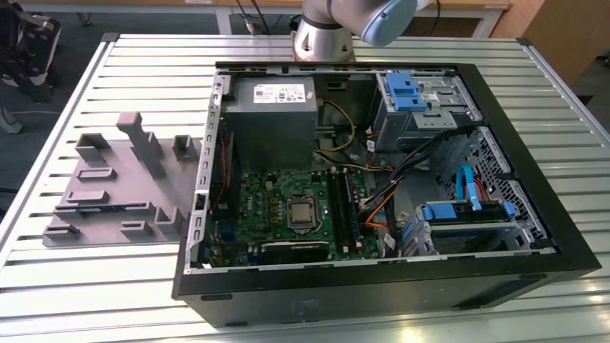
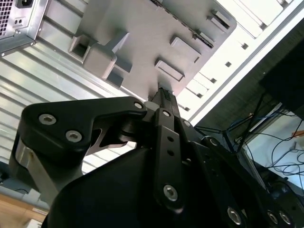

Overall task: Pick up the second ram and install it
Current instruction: 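Pick up the second ram and move it above second insertion slot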

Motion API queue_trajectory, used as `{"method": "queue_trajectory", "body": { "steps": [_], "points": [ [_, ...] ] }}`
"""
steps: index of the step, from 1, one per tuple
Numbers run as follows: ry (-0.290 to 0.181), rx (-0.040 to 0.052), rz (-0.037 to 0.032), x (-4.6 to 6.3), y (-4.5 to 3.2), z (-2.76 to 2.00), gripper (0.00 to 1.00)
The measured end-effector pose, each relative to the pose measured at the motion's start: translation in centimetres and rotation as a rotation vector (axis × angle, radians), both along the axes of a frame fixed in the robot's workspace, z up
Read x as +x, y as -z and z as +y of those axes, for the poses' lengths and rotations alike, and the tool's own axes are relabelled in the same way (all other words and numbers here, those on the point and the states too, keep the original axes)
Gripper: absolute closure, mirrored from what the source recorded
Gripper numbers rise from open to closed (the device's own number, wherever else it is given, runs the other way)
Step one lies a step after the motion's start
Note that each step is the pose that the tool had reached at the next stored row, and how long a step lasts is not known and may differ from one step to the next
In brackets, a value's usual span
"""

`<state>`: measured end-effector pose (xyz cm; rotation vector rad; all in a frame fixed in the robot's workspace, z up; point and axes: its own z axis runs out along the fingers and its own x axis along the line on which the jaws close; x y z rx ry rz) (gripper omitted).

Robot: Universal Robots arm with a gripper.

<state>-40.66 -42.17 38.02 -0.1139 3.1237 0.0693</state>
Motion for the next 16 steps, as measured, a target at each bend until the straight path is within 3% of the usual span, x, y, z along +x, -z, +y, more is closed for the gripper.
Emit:
{"method": "queue_trajectory", "body": {
  "steps": [16],
  "points": [
    [-0.200,0.0000,0.0000,-0.01,0.02,0.00,0.89]
  ]
}}
